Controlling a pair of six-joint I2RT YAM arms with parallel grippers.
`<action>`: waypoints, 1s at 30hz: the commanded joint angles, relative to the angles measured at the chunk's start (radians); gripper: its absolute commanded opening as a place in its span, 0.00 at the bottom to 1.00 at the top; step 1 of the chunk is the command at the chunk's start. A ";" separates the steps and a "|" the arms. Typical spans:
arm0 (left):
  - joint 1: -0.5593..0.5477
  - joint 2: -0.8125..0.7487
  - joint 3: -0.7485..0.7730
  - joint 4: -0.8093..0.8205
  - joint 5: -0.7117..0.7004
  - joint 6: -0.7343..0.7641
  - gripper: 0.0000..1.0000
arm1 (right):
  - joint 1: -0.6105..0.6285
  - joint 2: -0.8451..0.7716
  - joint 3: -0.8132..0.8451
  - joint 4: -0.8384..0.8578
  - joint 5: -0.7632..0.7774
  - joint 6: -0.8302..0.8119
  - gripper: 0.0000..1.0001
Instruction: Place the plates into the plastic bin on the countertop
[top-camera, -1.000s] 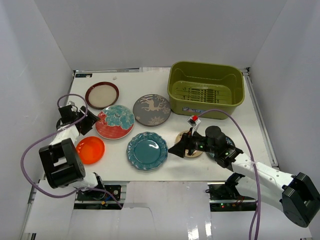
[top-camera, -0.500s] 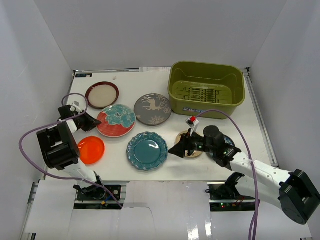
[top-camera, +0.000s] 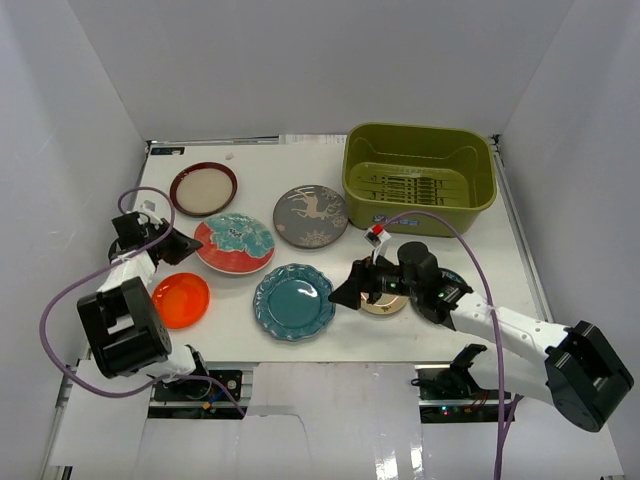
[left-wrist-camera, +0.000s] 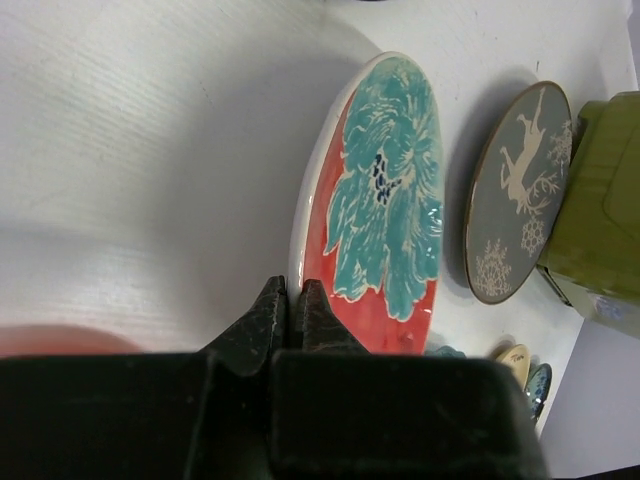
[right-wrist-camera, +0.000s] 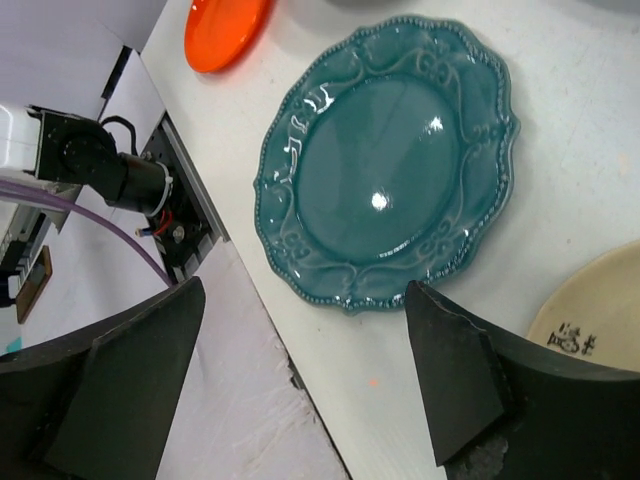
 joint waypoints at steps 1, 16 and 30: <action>-0.001 -0.162 -0.003 -0.052 0.047 -0.034 0.00 | 0.004 0.022 0.087 0.051 -0.007 0.020 0.88; -0.210 -0.486 0.060 0.018 0.263 -0.139 0.00 | -0.001 0.129 0.309 -0.009 0.054 0.049 0.96; -0.365 -0.409 0.052 0.337 0.432 -0.326 0.00 | -0.168 0.284 0.512 -0.149 0.010 -0.041 0.93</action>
